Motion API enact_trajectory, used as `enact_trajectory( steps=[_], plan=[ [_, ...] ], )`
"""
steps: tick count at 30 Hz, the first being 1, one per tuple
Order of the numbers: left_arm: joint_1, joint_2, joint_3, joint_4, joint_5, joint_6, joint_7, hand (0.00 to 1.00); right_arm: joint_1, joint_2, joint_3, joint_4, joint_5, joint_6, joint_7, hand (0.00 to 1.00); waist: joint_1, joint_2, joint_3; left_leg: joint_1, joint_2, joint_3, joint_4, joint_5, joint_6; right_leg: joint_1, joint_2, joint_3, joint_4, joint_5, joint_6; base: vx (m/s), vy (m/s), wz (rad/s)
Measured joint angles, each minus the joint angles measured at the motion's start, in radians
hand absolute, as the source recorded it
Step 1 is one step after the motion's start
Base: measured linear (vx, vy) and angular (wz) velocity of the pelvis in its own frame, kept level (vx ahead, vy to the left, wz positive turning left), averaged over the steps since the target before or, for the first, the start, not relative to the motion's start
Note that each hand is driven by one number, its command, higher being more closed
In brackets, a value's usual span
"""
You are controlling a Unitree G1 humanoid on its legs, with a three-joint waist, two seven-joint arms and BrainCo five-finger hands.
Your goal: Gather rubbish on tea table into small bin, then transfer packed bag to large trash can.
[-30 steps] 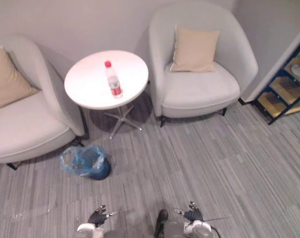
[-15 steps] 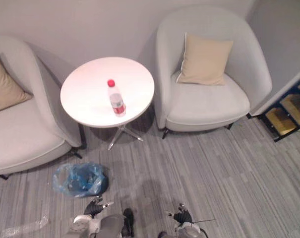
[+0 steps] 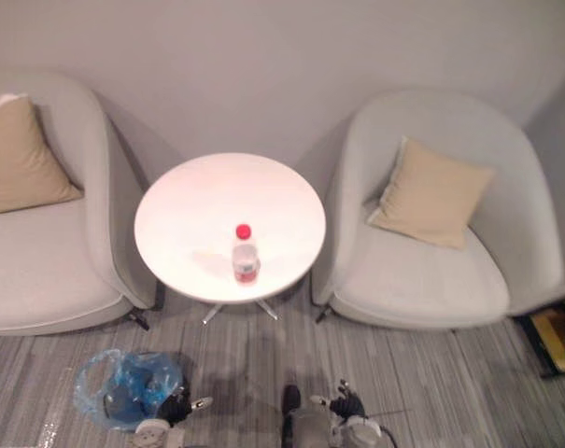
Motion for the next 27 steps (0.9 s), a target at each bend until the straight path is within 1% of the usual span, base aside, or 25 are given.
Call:
enact_trajectory(
  steps=[1,2,3,4,5,6,7,8,9,10,11,12,13,14,15,16,18,21,22,23,24,27],
  plan=[
    [-0.004,-0.002,0.019,-0.001,0.007,0.0,0.0,0.0,0.0,0.0,-0.002,0.0,0.0,0.0,0.0,0.0,0.0,0.004,0.003,-0.027,0.008,0.004,0.065,0.01,-0.018,0.025,0.008,-0.011,-0.014,-0.014,-0.006,0.32,-0.21,0.54],
    [-0.015,-0.009,0.047,-0.004,0.014,0.0,0.0,0.0,0.008,0.002,-0.003,-0.001,0.003,0.002,-0.003,0.0,0.002,-0.005,0.011,-0.138,0.023,0.016,0.311,0.047,-0.079,0.095,0.007,-0.037,-0.062,-0.026,-0.019,0.29,-0.177,0.53],
    [-0.016,-0.006,0.057,-0.007,0.013,-0.001,0.0,0.0,0.011,0.003,-0.003,-0.001,0.003,0.003,-0.004,0.0,0.005,-0.012,0.015,-0.164,0.036,0.035,0.381,0.041,-0.079,0.116,0.007,-0.043,-0.076,-0.028,-0.023,0.26,-0.124,0.41],
    [-0.017,-0.006,0.065,-0.015,0.013,0.0,0.001,0.0,0.014,0.005,-0.003,-0.001,0.004,0.004,-0.008,0.0,0.013,-0.009,0.016,-0.192,0.057,0.083,0.439,0.019,-0.071,0.152,0.007,-0.054,-0.091,-0.032,-0.029,0.27,-0.089,0.21],
    [-0.018,-0.004,0.065,-0.026,0.014,-0.002,0.001,0.0,0.016,0.012,-0.004,-0.001,0.012,0.003,-0.013,0.0,0.014,-0.026,0.025,-0.236,0.081,0.172,0.444,-0.019,-0.043,0.209,0.001,-0.062,-0.124,-0.033,-0.031,0.26,-0.071,0.17],
    [-0.021,-0.005,0.065,-0.027,0.014,-0.002,0.001,0.0,0.016,0.013,-0.004,-0.001,0.012,0.003,-0.014,0.0,0.015,-0.026,0.025,-0.249,0.083,0.19,0.428,-0.025,-0.033,0.222,-0.002,-0.063,-0.133,-0.033,-0.031,0.22,-0.009,0.17],
    [-0.025,-0.006,0.048,-0.036,0.014,-0.002,0.001,0.0,0.014,0.016,-0.003,-0.002,0.011,0.002,-0.014,0.0,0.015,-0.025,0.024,-0.286,0.08,0.229,0.339,-0.027,-0.021,0.238,-0.013,-0.068,-0.151,-0.034,-0.026,0.11,0.044,0.06],
    [-0.025,-0.006,0.042,-0.039,0.014,-0.002,0.001,0.0,0.014,0.015,-0.003,-0.003,0.011,0.002,-0.014,0.0,0.015,-0.022,0.022,-0.296,0.076,0.235,0.298,-0.018,-0.017,0.238,-0.015,-0.071,-0.152,-0.035,-0.021,0.13,0.091,0.1],
    [-0.03,-0.01,0.017,-0.038,0.014,-0.001,0.001,0.0,0.015,0.006,-0.001,-0.007,0.012,0.0,-0.014,0.0,0.015,-0.005,0.017,-0.316,0.068,0.24,0.156,0.084,-0.013,0.243,-0.011,-0.079,-0.158,-0.043,0.001,0.1,0.101,0.08],
    [-0.035,-0.01,0.009,-0.035,0.014,-0.001,0.001,0.0,0.012,-0.004,0.003,-0.004,0.011,0.002,-0.017,0.0,0.016,0.003,0.021,-0.315,0.061,0.239,0.126,0.101,-0.025,0.255,-0.007,-0.074,-0.161,-0.048,0.014,0.16,0.141,0.17],
    [-0.031,0.003,0.005,-0.031,0.014,-0.002,0.002,0.0,0.017,0.007,0.02,-0.005,0.009,0.003,-0.02,0.0,0.02,-0.028,0.016,-0.277,0.026,0.241,0.063,0.122,-0.014,0.26,-0.035,-0.063,-0.165,-0.055,0.032,0.16,0.129,0.2],
    [-0.033,0.018,-0.008,-0.03,0.014,0.0,0.002,0.0,0.025,0.017,0.029,-0.007,0.0,0.002,-0.021,0.0,0.017,-0.051,0.008,-0.254,-0.001,0.245,0.014,0.142,-0.005,0.262,-0.059,-0.066,-0.164,-0.061,0.042,0.13,0.095,0.2],
    [-0.032,0.022,-0.014,-0.028,0.015,0.0,0.002,0.0,0.028,0.02,0.031,-0.008,-0.002,0.002,-0.021,0.0,0.017,-0.057,0.004,-0.246,-0.01,0.248,-0.001,0.148,-0.001,0.262,-0.067,-0.066,-0.163,-0.064,0.047,0.11,0.086,0.14],
    [-0.031,0.028,-0.019,-0.019,0.015,0.0,0.002,0.0,0.032,0.022,0.039,-0.013,-0.011,0.001,-0.024,0.0,0.018,-0.063,-0.001,-0.223,-0.03,0.249,-0.034,0.155,0.006,0.268,-0.084,-0.066,-0.162,-0.071,0.057,0.07,0.049,0.05],
    [-0.03,0.03,-0.021,-0.018,0.015,0.0,0.002,0.0,0.032,0.022,0.042,-0.015,-0.011,0.001,-0.026,0.0,0.018,-0.063,-0.001,-0.216,-0.036,0.249,-0.042,0.157,0.008,0.268,-0.089,-0.066,-0.162,-0.072,0.059,0.13,0.104,0.06],
    [-0.024,0.032,-0.021,-0.013,0.015,0.001,0.002,0.0,0.035,0.021,0.065,-0.025,-0.03,-0.001,-0.032,0.0,0.018,-0.063,-0.009,-0.197,-0.057,0.251,-0.076,0.166,0.017,0.273,-0.105,-0.064,-0.163,-0.077,0.068,0.09,0.063,0.04],
    [-0.021,0.033,-0.021,-0.013,0.015,0.001,0.002,0.0,0.035,0.021,0.069,-0.041,-0.048,0.0,-0.033,0.0,0.016,-0.062,-0.009,-0.191,-0.063,0.251,-0.088,0.168,0.019,0.28,-0.108,-0.064,-0.166,-0.078,0.069,0.1,0.052,0.05],
    [-0.015,0.04,-0.021,-0.013,0.016,0.001,0.002,0.0,0.047,0.024,0.124,-0.114,-0.094,0.0,-0.046,0.0,0.016,-0.067,-0.012,-0.177,-0.069,0.25,-0.104,0.171,0.019,0.294,-0.107,-0.064,-0.182,-0.077,0.069,0.07,0.0,0.02],
    [-0.01,0.041,-0.021,-0.014,0.017,0.0,0.003,0.0,0.084,0.022,0.162,-0.214,-0.137,-0.003,-0.059,0.0,0.017,-0.07,-0.015,-0.163,-0.069,0.25,-0.123,0.176,0.017,0.303,-0.104,-0.061,-0.191,-0.075,0.067,0.04,-0.032,-0.04],
    [-0.009,0.042,-0.021,-0.015,0.017,0.0,0.004,0.0,0.098,0.021,0.177,-0.261,-0.171,-0.007,-0.064,0.0,0.017,-0.073,-0.018,-0.156,-0.07,0.252,-0.136,0.184,0.016,0.303,-0.103,-0.057,-0.195,-0.072,0.063,0.05,-0.039,-0.07],
    [-0.009,0.042,-0.021,-0.015,0.017,0.0,0.004,0.0,0.103,0.02,0.186,-0.285,-0.177,-0.008,-0.065,0.0,0.017,-0.074,-0.019,-0.153,-0.069,0.252,-0.143,0.187,0.015,0.302,-0.102,-0.055,-0.196,-0.07,0.063,0.02,-0.028,-0.08],
    [-0.003,0.042,-0.021,-0.022,0.033,-0.002,0.005,0.0,0.179,-0.009,0.217,-0.475,-0.262,-0.013,-0.07,0.0,0.016,-0.079,-0.02,-0.133,-0.066,0.253,-0.185,0.205,0.012,0.3,-0.095,-0.046,-0.198,-0.061,0.057,0.0,-0.028,-0.05]
  ],
)
